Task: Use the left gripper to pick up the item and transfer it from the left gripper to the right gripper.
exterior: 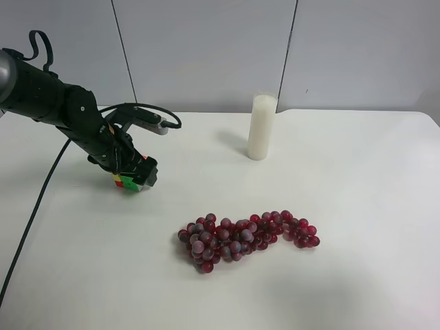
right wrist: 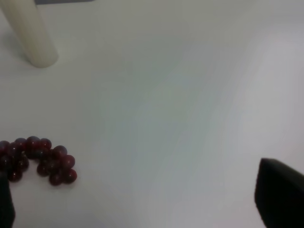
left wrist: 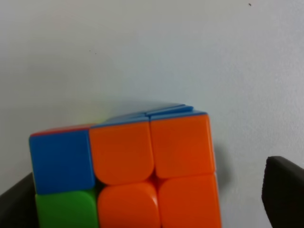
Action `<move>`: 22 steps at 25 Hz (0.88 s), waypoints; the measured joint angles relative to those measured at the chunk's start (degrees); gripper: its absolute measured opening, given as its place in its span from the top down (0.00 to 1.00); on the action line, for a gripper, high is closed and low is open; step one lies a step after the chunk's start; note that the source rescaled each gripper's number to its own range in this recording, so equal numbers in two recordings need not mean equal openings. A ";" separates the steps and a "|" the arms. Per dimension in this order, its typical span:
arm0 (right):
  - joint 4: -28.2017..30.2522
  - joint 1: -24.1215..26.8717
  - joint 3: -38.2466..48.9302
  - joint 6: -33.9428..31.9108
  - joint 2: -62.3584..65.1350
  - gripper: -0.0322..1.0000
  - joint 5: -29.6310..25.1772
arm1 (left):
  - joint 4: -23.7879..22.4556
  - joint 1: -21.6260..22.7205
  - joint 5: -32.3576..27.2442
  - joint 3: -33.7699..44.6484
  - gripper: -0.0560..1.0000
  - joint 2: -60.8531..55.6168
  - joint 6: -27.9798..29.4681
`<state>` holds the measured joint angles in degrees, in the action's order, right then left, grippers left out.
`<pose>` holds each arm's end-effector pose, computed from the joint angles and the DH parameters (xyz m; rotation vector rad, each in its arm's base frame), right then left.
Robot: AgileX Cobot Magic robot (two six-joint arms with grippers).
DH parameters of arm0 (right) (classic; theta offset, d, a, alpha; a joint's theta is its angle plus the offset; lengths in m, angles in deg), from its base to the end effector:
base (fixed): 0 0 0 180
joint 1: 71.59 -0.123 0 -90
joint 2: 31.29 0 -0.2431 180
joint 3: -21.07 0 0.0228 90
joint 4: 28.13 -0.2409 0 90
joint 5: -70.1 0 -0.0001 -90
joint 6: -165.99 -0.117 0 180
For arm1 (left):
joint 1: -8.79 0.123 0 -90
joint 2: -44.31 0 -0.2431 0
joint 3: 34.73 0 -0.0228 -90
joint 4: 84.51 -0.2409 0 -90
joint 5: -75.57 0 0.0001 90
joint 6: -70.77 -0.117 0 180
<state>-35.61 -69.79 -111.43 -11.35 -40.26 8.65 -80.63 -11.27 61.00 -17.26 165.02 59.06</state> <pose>0.0513 0.0118 0.2588 -0.0222 2.0527 0.1083 0.3331 -0.1237 0.0637 0.6512 2.5877 -0.0909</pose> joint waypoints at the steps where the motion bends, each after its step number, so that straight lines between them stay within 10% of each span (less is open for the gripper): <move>1: 0.00 0.00 0.00 0.00 0.00 0.00 0.00 | 0.00 0.00 0.00 0.00 0.40 0.00 -0.06; 12: 0.00 0.00 0.00 0.00 0.00 0.00 0.00 | 0.00 0.00 0.00 0.00 0.61 0.00 -0.31; 17: 0.00 0.00 0.00 0.00 0.00 0.00 0.00 | 0.00 0.00 0.05 0.00 0.95 0.00 -0.49; 22: 0.00 0.00 0.00 0.00 0.00 0.00 0.00 | 0.00 0.00 0.05 0.00 0.95 0.00 -0.49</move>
<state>-35.61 -69.79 -111.43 -11.35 -40.26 8.65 -80.63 -11.27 61.05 -17.26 165.02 58.57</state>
